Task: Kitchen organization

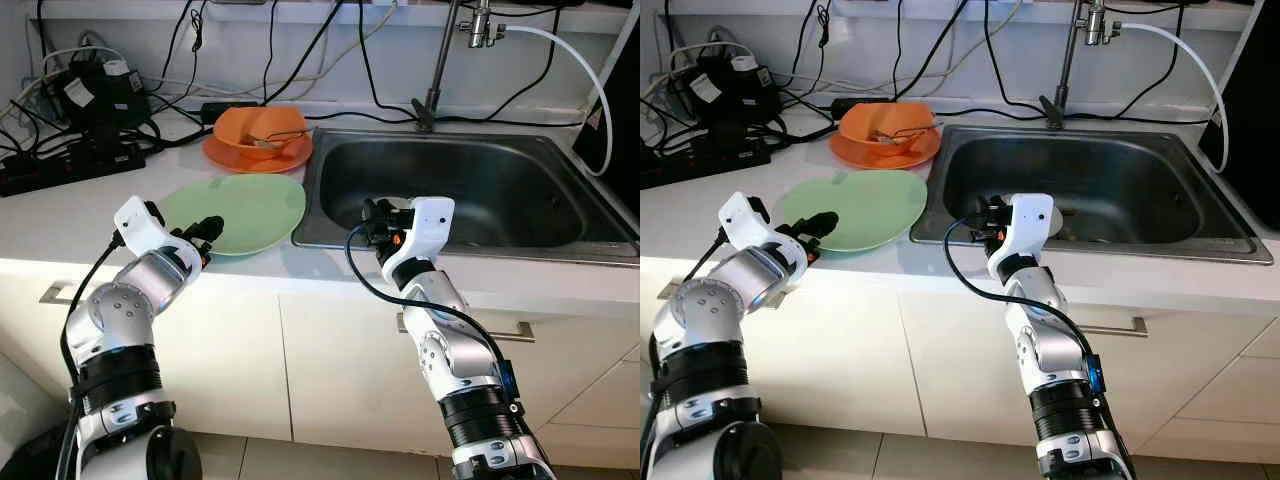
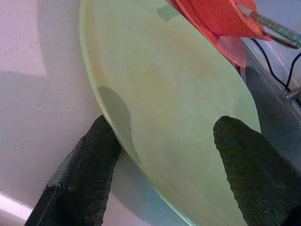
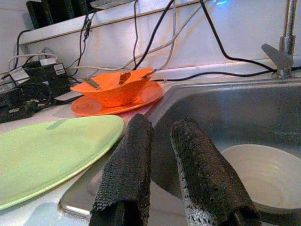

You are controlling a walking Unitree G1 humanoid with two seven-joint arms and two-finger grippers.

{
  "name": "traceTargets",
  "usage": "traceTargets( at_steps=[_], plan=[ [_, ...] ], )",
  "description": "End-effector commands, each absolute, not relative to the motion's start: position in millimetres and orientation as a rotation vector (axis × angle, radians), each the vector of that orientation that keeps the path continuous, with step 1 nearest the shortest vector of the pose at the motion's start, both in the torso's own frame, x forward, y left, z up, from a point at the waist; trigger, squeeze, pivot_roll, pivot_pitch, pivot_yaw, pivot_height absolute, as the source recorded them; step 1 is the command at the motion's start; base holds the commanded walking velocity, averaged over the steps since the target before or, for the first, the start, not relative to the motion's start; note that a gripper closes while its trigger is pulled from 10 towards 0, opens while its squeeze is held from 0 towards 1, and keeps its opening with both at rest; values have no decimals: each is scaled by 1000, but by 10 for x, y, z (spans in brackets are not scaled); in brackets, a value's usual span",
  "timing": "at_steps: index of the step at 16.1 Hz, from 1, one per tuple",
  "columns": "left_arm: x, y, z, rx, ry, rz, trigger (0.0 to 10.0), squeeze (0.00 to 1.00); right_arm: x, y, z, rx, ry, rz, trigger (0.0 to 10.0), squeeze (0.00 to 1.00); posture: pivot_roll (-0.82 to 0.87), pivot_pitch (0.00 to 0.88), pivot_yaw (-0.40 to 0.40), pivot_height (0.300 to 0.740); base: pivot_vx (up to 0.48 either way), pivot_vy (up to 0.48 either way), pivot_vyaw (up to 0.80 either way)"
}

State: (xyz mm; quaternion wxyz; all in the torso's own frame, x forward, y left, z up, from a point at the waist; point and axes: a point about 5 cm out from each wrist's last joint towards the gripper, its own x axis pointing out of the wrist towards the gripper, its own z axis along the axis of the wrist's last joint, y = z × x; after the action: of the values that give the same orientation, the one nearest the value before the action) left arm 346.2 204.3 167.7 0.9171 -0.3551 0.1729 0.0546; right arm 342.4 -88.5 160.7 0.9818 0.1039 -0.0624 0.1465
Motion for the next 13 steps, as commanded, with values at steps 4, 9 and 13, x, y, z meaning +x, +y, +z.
traceTargets(
  at_steps=[4,9,13],
  plan=[
    [3377,1993,1419,-711,445,153,10000,0,3429,-890,1647,201,-131,296,10000,0,11,0,27,740,0,0,0],
    [3329,2009,1418,-705,445,150,10000,0,3426,-879,1648,204,-130,301,10000,0,16,0,25,740,0,0,0],
    [3303,2044,1424,-703,442,162,0,0,3427,-876,1646,203,-128,303,10000,0,20,0,23,740,0,0,0]
  ],
)
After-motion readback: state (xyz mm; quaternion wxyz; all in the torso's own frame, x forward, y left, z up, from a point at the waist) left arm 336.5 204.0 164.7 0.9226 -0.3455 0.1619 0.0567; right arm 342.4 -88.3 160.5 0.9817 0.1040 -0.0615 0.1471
